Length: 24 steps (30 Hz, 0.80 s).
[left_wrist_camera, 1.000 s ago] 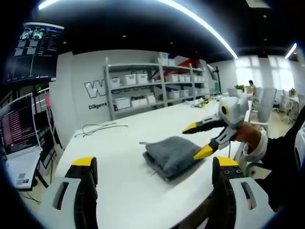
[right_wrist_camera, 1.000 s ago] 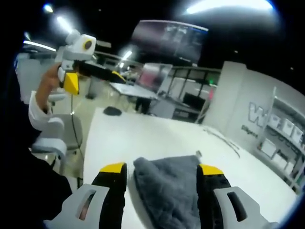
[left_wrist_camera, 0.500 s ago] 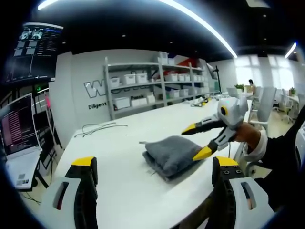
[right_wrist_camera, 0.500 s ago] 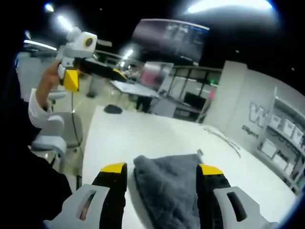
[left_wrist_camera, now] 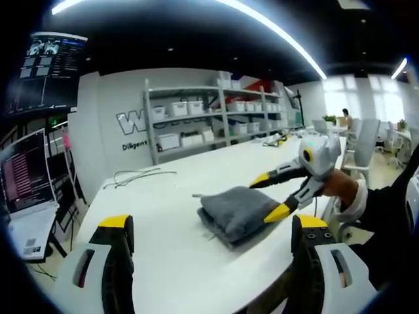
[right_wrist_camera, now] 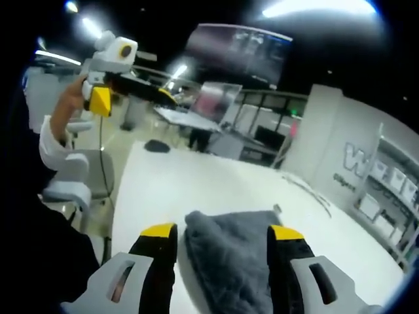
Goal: Open the folded towel by lifting each exposed corner and separating the folded layers until the towel lies flat within the target outline without major curled edges
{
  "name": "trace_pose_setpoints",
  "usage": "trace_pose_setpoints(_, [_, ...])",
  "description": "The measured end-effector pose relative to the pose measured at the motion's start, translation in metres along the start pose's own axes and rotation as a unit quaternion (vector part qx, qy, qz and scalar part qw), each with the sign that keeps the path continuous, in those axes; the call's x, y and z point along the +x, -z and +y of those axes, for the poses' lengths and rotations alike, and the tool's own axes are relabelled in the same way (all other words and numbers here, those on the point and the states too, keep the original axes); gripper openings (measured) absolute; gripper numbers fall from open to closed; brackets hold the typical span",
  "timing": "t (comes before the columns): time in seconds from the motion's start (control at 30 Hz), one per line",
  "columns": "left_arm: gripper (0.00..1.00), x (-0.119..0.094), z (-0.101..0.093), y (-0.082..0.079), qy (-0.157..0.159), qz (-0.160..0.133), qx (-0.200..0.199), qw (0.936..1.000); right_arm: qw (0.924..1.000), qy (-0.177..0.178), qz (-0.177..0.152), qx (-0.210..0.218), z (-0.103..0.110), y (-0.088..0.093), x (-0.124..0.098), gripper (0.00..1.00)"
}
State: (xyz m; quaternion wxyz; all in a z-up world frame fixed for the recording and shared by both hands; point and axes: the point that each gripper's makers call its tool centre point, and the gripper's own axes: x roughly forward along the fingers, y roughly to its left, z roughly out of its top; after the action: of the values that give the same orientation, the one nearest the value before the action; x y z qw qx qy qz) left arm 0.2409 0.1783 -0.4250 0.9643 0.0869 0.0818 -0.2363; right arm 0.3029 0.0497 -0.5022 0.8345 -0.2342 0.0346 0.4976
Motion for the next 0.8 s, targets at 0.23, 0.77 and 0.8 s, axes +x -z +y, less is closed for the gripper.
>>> trace_pose_setpoints(0.23, [0.99,-0.0005,0.0006,0.0001,0.001,0.001,0.001,1.0000,0.9999,-0.006,0.004,-0.008,0.0054,0.0010,0.0031,0.53])
trace_pose_setpoints(0.77, [0.98,-0.0003,0.0006,0.0006,0.000,0.005,0.005,1.0000,0.9998,-0.005,0.010,-0.017,0.0034,0.0039,0.0072,0.52])
trace_pose_setpoints(0.8, [0.98,-0.0002,0.0006,0.0007,0.001,0.006,0.005,1.0000,0.9998,-0.005,0.011,-0.017,0.0031,0.0038,0.0075,0.52])
